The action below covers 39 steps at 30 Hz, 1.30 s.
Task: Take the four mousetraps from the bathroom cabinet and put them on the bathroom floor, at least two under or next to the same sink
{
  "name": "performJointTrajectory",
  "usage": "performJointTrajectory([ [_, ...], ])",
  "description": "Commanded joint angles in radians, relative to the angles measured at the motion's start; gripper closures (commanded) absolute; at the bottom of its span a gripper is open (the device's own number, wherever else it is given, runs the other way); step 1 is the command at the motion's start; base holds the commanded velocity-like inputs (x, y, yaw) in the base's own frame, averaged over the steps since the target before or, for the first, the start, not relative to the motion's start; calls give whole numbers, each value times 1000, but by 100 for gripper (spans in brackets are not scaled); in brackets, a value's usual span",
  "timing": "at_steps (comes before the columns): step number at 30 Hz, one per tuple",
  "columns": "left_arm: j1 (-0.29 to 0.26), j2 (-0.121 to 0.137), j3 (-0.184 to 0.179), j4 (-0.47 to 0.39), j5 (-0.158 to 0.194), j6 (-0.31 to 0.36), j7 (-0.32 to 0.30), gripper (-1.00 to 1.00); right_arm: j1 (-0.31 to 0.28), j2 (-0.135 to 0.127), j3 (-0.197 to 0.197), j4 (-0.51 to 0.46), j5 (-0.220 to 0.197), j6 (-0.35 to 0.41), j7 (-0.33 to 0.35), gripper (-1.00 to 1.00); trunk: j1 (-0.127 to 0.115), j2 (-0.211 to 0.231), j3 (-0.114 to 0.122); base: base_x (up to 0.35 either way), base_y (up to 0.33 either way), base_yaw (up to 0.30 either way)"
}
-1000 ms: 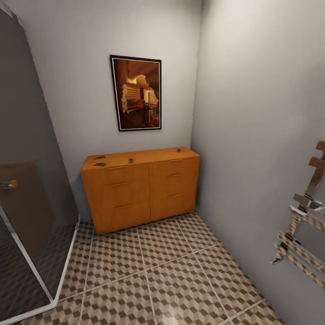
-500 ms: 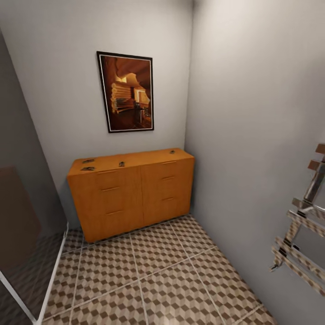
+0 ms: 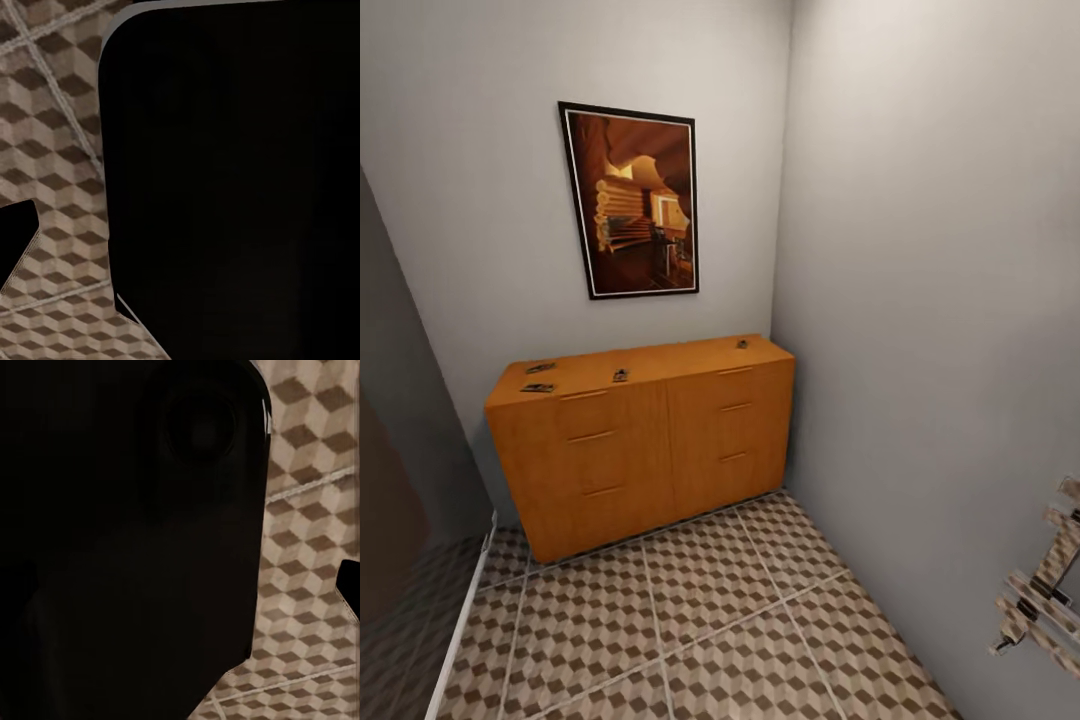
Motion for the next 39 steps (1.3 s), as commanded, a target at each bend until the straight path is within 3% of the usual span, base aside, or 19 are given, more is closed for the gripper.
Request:
performJointTrajectory([
  [1, 0, 0, 0, -1, 1, 0, 0, -100, 0, 0, 0, 0, 0, -2, 0, -100, 1, 0, -1, 324, 0, 0],
  [18, 0, 0, 1, -1, 1, 0, 0, -100, 0, 0, 1, 0, -4, -2, 0, -100, 1, 0, -1, 324, 0, 91],
  [39, 0, 0, 1, -1, 1, 0, 0, -100, 0, 0, 3, 0, 2, -2, 0, -100, 1, 0, -1, 324, 0, 10],
])
